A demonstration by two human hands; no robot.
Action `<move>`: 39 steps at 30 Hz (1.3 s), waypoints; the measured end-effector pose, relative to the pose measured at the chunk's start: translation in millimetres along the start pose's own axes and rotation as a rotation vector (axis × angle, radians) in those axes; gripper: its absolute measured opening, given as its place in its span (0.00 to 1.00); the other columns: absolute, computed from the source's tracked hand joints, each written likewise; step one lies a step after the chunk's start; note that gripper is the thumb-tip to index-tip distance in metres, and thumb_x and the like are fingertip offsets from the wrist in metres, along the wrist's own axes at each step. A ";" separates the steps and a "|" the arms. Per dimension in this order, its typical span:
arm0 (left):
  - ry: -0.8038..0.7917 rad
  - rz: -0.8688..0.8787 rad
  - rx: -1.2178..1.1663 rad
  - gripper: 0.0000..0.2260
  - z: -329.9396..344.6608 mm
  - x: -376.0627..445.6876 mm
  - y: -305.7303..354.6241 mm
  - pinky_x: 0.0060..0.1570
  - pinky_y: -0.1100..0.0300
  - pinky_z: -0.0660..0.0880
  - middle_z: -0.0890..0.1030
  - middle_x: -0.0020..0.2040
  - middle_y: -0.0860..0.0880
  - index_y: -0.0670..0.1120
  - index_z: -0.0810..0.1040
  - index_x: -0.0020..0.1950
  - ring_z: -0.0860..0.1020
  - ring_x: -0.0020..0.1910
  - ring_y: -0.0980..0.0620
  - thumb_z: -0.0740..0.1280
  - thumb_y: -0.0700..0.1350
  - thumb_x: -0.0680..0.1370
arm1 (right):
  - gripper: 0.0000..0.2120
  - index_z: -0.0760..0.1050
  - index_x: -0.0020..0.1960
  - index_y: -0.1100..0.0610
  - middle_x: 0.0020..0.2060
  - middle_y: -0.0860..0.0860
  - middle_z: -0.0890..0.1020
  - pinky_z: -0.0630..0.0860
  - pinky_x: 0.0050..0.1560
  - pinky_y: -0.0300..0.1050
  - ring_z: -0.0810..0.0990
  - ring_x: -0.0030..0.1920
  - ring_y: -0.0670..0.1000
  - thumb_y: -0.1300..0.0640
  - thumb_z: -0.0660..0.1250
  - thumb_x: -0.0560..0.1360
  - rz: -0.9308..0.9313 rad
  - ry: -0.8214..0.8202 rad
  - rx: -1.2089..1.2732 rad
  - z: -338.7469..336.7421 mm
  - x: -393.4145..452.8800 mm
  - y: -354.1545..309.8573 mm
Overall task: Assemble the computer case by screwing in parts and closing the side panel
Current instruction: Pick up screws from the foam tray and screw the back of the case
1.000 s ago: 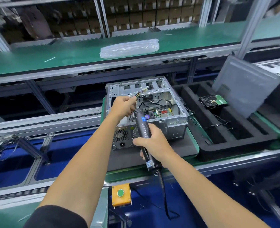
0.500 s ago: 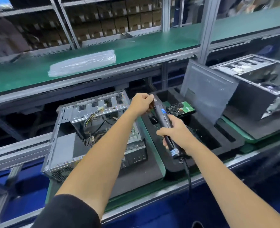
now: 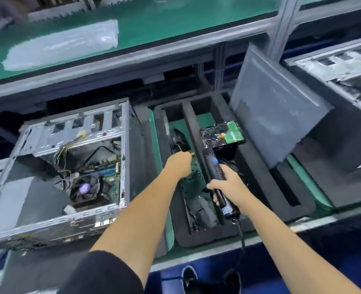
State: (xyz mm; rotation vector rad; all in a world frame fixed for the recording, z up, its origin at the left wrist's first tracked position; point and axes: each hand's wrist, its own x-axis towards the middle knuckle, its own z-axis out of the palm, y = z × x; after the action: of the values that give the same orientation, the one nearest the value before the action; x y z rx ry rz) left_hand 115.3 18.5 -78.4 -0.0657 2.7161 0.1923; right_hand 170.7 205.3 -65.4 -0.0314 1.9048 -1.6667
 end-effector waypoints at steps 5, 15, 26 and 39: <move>-0.008 0.015 0.110 0.06 35.8 29.4 4.0 0.51 0.51 0.72 0.80 0.48 0.41 0.40 0.76 0.49 0.78 0.50 0.40 0.62 0.34 0.74 | 0.13 0.70 0.49 0.50 0.40 0.53 0.79 0.78 0.30 0.48 0.79 0.27 0.54 0.63 0.69 0.71 0.024 -0.011 0.065 -10.0 24.6 7.3; 0.061 -0.061 -0.283 0.05 68.2 65.6 8.8 0.38 0.53 0.72 0.79 0.45 0.37 0.38 0.76 0.45 0.78 0.44 0.37 0.61 0.34 0.73 | 0.20 0.73 0.56 0.51 0.36 0.54 0.77 0.77 0.31 0.48 0.78 0.28 0.55 0.58 0.70 0.65 0.094 -0.051 0.086 -15.1 57.6 10.2; -0.014 -0.018 -0.275 0.04 75.8 54.3 12.2 0.35 0.54 0.71 0.77 0.41 0.40 0.42 0.70 0.39 0.77 0.40 0.39 0.62 0.34 0.72 | 0.19 0.71 0.58 0.57 0.38 0.57 0.75 0.77 0.34 0.52 0.76 0.30 0.56 0.62 0.69 0.68 0.110 -0.051 0.071 -11.4 68.5 5.0; 0.023 -0.110 -0.274 0.05 66.7 44.0 17.1 0.36 0.54 0.70 0.78 0.44 0.39 0.40 0.68 0.37 0.77 0.43 0.39 0.62 0.35 0.72 | 0.16 0.71 0.58 0.59 0.37 0.57 0.75 0.76 0.32 0.49 0.76 0.30 0.56 0.65 0.68 0.71 0.069 -0.045 0.082 -10.3 51.8 -2.1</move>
State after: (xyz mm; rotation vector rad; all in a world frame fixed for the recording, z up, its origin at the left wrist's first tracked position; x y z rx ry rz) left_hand 100.6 44.3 -154.5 -0.2964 2.6813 0.5328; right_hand 123.0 193.7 -84.7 0.0287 1.7831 -1.6826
